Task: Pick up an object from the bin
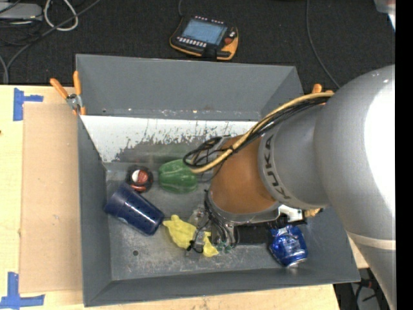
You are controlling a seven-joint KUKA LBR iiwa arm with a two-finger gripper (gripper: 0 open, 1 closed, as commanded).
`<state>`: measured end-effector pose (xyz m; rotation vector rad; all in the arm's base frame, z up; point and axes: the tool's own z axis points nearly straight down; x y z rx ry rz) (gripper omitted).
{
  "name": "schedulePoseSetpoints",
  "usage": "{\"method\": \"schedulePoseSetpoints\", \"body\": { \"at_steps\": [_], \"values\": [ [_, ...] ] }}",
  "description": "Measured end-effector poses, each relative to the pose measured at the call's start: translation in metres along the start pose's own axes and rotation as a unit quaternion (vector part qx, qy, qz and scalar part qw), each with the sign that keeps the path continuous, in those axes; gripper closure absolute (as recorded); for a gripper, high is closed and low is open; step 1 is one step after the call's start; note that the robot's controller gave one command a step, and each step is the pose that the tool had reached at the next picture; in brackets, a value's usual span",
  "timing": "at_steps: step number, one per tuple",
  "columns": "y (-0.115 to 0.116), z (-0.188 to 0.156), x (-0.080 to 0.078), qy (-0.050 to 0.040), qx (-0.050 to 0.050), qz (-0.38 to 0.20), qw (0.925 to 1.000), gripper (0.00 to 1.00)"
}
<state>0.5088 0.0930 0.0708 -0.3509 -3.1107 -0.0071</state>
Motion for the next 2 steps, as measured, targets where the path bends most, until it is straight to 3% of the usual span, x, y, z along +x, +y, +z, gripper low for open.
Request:
{"method": "schedulePoseSetpoints", "body": {
  "at_steps": [1,2],
  "values": [
    [0.057,0.002,0.007,0.0002,-0.001,-0.12,0.9928,1.0],
    [0.017,-0.085,-0.003,0.0013,0.002,-0.012,0.9999,1.0]
  ]
}}
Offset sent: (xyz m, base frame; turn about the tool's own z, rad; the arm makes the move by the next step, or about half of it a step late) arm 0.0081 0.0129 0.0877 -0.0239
